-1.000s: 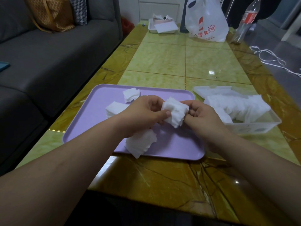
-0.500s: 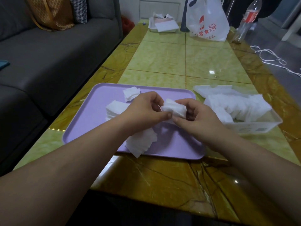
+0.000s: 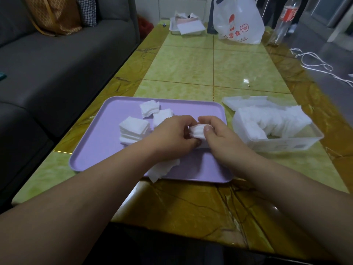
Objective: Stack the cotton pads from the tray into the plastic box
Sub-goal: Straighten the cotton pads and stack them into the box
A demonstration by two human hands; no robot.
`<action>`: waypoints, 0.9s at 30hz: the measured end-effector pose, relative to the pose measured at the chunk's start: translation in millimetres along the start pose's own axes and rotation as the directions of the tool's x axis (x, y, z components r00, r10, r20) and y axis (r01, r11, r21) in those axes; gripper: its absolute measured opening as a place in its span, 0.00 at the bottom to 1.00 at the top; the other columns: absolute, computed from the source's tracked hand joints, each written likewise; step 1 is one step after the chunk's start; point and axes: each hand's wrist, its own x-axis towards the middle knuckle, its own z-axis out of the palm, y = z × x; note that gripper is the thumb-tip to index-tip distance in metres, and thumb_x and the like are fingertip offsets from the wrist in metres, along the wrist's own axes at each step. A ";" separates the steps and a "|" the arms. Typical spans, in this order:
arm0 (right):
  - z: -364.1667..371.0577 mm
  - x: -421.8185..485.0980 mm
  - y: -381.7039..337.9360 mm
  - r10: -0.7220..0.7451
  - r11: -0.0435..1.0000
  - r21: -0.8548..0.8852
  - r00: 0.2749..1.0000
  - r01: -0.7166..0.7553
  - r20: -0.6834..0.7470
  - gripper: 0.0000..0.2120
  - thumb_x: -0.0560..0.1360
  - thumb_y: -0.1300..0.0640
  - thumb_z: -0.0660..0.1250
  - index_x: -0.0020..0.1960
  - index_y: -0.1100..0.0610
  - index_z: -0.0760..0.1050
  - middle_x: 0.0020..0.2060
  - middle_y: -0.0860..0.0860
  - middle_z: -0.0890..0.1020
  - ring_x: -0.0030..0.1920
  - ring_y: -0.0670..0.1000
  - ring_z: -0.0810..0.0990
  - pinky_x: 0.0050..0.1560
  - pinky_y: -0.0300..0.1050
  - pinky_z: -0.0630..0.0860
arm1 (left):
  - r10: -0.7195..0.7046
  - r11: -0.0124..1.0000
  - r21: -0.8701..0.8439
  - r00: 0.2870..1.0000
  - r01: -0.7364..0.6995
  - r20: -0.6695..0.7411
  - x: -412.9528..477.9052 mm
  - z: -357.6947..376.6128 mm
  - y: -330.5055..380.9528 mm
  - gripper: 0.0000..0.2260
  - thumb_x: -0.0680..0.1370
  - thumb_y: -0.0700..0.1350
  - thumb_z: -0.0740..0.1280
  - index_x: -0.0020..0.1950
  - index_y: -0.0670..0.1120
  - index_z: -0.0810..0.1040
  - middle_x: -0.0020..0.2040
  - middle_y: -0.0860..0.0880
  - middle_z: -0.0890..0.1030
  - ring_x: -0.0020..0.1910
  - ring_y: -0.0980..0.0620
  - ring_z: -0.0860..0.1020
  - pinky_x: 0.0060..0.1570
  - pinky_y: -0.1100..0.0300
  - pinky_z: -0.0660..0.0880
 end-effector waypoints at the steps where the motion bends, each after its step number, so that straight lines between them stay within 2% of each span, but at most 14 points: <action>1: 0.9 0.6 -2.7 0.003 1.000 0.016 1.000 -0.003 0.007 0.17 0.86 0.56 0.56 0.73 0.50 0.71 0.69 0.47 0.76 0.67 0.47 0.74 0.70 0.44 0.70 | 0.008 1.000 -0.004 1.000 -0.008 -0.014 0.4 -0.2 -2.0 0.07 0.74 0.47 0.74 0.51 0.52 0.80 0.36 0.53 0.80 0.34 0.57 0.76 0.36 0.62 0.70; 4: -13.2 -7.1 -13.0 -0.019 0.998 0.059 1.000 0.018 0.016 0.21 0.82 0.51 0.66 0.73 0.50 0.71 0.68 0.46 0.78 0.66 0.46 0.77 0.69 0.45 0.74 | 0.015 0.996 -0.088 1.000 -0.017 -0.023 -0.3 -1.7 8.1 0.07 0.74 0.47 0.74 0.51 0.49 0.83 0.38 0.47 0.83 0.37 0.50 0.79 0.39 0.54 0.75; 6: -28.6 -12.5 -17.8 -0.062 0.997 0.044 0.998 0.062 0.002 0.26 0.76 0.52 0.74 0.72 0.51 0.72 0.64 0.47 0.80 0.62 0.46 0.80 0.65 0.44 0.77 | -0.019 0.980 -0.197 0.999 0.012 -0.031 -1.2 -3.1 19.9 0.10 0.71 0.50 0.75 0.51 0.49 0.84 0.43 0.44 0.84 0.40 0.47 0.81 0.44 0.50 0.77; 7: -36.5 -14.4 -19.5 -0.077 0.996 0.053 0.997 0.077 -0.010 0.28 0.73 0.54 0.76 0.72 0.52 0.73 0.62 0.49 0.81 0.60 0.46 0.81 0.64 0.45 0.79 | -0.036 0.965 -0.262 0.999 0.028 -0.026 -1.0 -4.5 25.2 0.12 0.70 0.52 0.75 0.51 0.50 0.84 0.44 0.46 0.85 0.39 0.50 0.79 0.43 0.51 0.77; 9: -53.4 -16.8 -17.2 -0.065 0.993 0.094 0.996 0.071 -0.067 0.30 0.70 0.57 0.76 0.70 0.54 0.74 0.59 0.50 0.82 0.58 0.47 0.83 0.62 0.47 0.80 | -0.055 0.933 -0.356 0.998 0.055 0.008 3.4 -6.0 34.3 0.11 0.72 0.50 0.75 0.53 0.50 0.84 0.42 0.52 0.84 0.38 0.56 0.77 0.39 0.62 0.73; 11: -69.7 -18.5 -14.8 -0.033 0.993 0.108 0.991 0.047 -0.128 0.25 0.71 0.59 0.76 0.67 0.55 0.77 0.54 0.50 0.85 0.55 0.48 0.84 0.60 0.50 0.81 | -0.056 0.918 -0.389 0.997 0.071 0.051 11.5 -6.6 45.5 0.07 0.76 0.45 0.74 0.54 0.49 0.83 0.40 0.56 0.83 0.37 0.59 0.77 0.35 0.66 0.70; 14: -88.7 -21.1 -11.3 -0.015 0.989 0.142 0.980 0.044 -0.197 0.15 0.71 0.55 0.77 0.57 0.54 0.82 0.49 0.48 0.87 0.51 0.49 0.86 0.56 0.53 0.83 | -0.022 0.898 -0.434 0.993 0.069 0.113 25.7 -0.7 64.7 0.07 0.76 0.47 0.72 0.53 0.48 0.81 0.44 0.48 0.84 0.41 0.54 0.79 0.36 0.56 0.70; 16: -100.2 -22.3 -10.3 0.018 0.982 0.186 0.961 0.035 -0.274 0.14 0.70 0.53 0.78 0.53 0.54 0.82 0.47 0.50 0.87 0.49 0.51 0.86 0.52 0.52 0.84 | -0.003 0.881 -0.469 0.993 0.057 0.114 35.5 7.2 79.8 0.08 0.77 0.47 0.71 0.55 0.48 0.81 0.45 0.47 0.84 0.42 0.52 0.80 0.37 0.54 0.70; 19: -121.5 -24.5 -12.7 0.061 0.983 0.183 0.902 0.020 -0.428 0.14 0.69 0.50 0.76 0.50 0.54 0.78 0.46 0.53 0.85 0.46 0.54 0.85 0.41 0.50 0.82 | -0.023 0.872 -0.488 0.998 0.048 0.056 49.0 23.0 100.7 0.14 0.78 0.43 0.71 0.63 0.47 0.79 0.49 0.51 0.84 0.39 0.53 0.82 0.33 0.60 0.72; 20: -130.8 -25.1 -12.8 0.053 0.992 0.128 0.883 0.008 -0.466 0.13 0.70 0.50 0.74 0.50 0.55 0.76 0.44 0.52 0.83 0.43 0.52 0.83 0.37 0.48 0.81 | -0.014 0.896 -0.443 0.999 0.029 0.037 52.3 30.2 107.4 0.15 0.78 0.43 0.72 0.64 0.47 0.78 0.51 0.53 0.84 0.38 0.56 0.82 0.34 0.64 0.74; 22: -145.1 -26.3 -9.5 0.019 0.994 -0.085 0.877 -0.069 -0.480 0.14 0.71 0.49 0.73 0.49 0.54 0.72 0.40 0.46 0.76 0.39 0.47 0.76 0.33 0.42 0.74 | 0.064 0.971 -0.233 0.997 -0.054 0.034 55.5 47.1 114.3 0.14 0.77 0.44 0.72 0.63 0.48 0.79 0.53 0.54 0.83 0.36 0.63 0.78 0.38 0.68 0.73; 23: -149.8 -26.1 -6.0 0.014 0.970 -0.210 0.888 -0.124 -0.460 0.15 0.71 0.48 0.72 0.50 0.54 0.71 0.40 0.45 0.74 0.39 0.48 0.74 0.33 0.44 0.71 | 0.100 0.990 -0.104 0.993 -0.094 0.059 55.2 54.7 116.6 0.12 0.77 0.44 0.71 0.61 0.48 0.80 0.54 0.54 0.82 0.37 0.63 0.77 0.40 0.68 0.72; 25: -152.3 -25.2 0.1 0.031 0.880 -0.426 0.919 -0.211 -0.393 0.16 0.71 0.46 0.70 0.52 0.53 0.70 0.40 0.46 0.73 0.42 0.52 0.74 0.36 0.47 0.67 | 0.130 0.990 0.053 0.989 -0.134 0.073 54.1 66.2 116.7 0.10 0.76 0.47 0.71 0.58 0.50 0.81 0.55 0.52 0.80 0.45 0.57 0.78 0.45 0.63 0.73; 27: -151.4 -23.8 4.2 0.060 0.799 -0.547 0.938 -0.251 -0.342 0.18 0.71 0.46 0.70 0.56 0.53 0.70 0.45 0.49 0.74 0.45 0.55 0.74 0.40 0.48 0.69 | 0.116 0.992 0.036 0.992 -0.118 0.054 52.8 70.4 113.9 0.10 0.76 0.48 0.73 0.57 0.50 0.82 0.55 0.52 0.78 0.48 0.54 0.77 0.51 0.59 0.75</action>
